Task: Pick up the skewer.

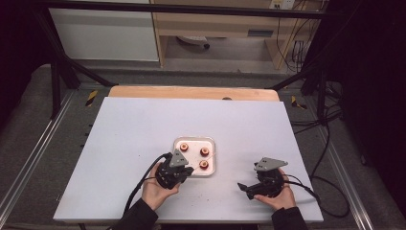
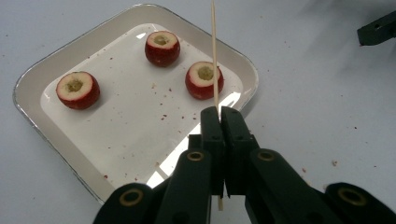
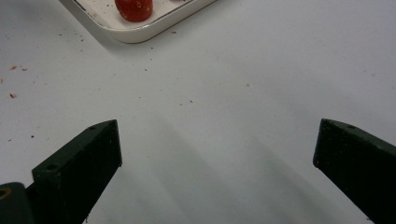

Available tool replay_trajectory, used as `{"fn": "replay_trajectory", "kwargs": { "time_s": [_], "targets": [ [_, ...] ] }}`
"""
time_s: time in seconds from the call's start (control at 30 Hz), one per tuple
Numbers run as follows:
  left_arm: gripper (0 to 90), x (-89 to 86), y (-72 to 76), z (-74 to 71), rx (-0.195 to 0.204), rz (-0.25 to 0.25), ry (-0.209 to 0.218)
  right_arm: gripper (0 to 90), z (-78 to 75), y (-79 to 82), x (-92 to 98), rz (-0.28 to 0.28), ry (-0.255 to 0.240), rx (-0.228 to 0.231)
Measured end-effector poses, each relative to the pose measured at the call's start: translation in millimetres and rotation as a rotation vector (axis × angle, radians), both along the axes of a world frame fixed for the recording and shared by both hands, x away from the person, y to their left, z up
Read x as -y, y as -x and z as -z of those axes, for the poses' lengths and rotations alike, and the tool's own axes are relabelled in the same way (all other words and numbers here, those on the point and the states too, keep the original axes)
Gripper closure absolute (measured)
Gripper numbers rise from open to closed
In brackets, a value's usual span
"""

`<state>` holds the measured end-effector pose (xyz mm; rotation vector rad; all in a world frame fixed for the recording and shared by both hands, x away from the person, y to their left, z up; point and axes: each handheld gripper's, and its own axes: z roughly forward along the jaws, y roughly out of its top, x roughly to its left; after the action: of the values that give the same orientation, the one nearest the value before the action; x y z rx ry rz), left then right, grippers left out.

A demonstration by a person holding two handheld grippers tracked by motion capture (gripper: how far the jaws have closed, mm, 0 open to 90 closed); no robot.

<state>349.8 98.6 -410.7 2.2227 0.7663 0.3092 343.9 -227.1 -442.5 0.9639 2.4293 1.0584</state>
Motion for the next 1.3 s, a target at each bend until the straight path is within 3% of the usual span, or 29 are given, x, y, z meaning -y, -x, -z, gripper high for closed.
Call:
{"fn": "replay_trajectory", "kwargs": {
  "time_s": [0.77,0.9,1.3],
  "targets": [
    [88.7,19.9,5.8,-6.0,-0.002,0.088,-0.06,7.3,-15.2,5.1,-32.2,-0.134,0.22,0.172],
    [88.7,24.7,5.4,-6.6,-0.002,0.099,-0.074,9.9,-18.9,4.6,-39.8,-0.184,0.274,0.21],
    [88.7,44.0,4.0,-14.1,-0.007,0.152,-0.117,21.7,-25.9,7.1,-53.7,-0.316,0.351,0.313]
  ]
}}
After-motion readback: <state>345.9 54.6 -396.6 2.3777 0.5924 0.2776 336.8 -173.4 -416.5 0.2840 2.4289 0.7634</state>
